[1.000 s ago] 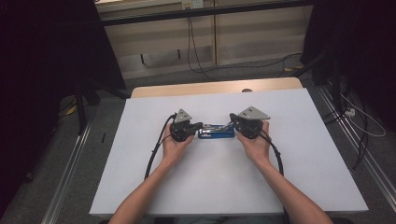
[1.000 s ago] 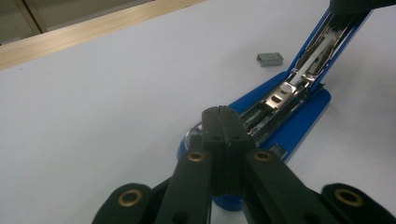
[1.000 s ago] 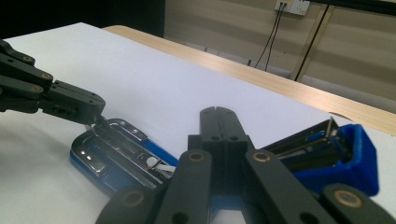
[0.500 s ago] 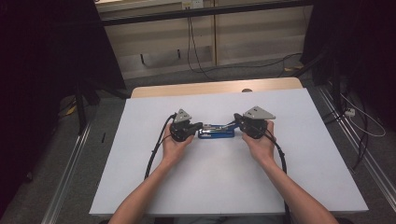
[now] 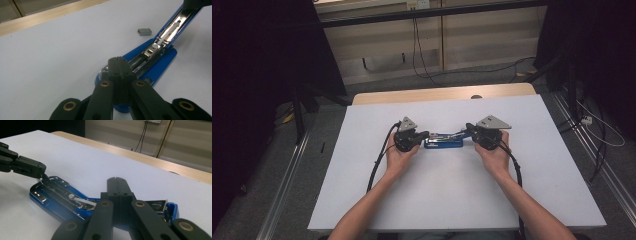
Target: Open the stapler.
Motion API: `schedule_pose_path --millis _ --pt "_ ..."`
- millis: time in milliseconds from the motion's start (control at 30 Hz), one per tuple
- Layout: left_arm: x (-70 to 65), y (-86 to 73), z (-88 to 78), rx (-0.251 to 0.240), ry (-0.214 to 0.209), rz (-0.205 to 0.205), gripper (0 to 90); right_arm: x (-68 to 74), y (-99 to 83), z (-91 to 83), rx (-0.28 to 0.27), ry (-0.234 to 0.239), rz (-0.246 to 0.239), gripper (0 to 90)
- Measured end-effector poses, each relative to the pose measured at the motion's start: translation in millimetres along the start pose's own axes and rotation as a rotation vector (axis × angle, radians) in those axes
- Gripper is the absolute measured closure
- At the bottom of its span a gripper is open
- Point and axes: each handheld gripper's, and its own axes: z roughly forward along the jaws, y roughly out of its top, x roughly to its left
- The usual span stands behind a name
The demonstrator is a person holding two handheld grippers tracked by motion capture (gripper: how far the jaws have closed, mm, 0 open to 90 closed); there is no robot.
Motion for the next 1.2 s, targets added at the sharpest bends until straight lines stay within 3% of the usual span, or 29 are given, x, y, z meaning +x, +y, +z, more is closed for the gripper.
schedule_pose_path --millis 1200 --pt "0.3 -0.6 -0.2 -0.003 -0.004 -0.009 90.0 -17.5 -19.7 -6.2 0.067 -0.02 0.041 90.0"
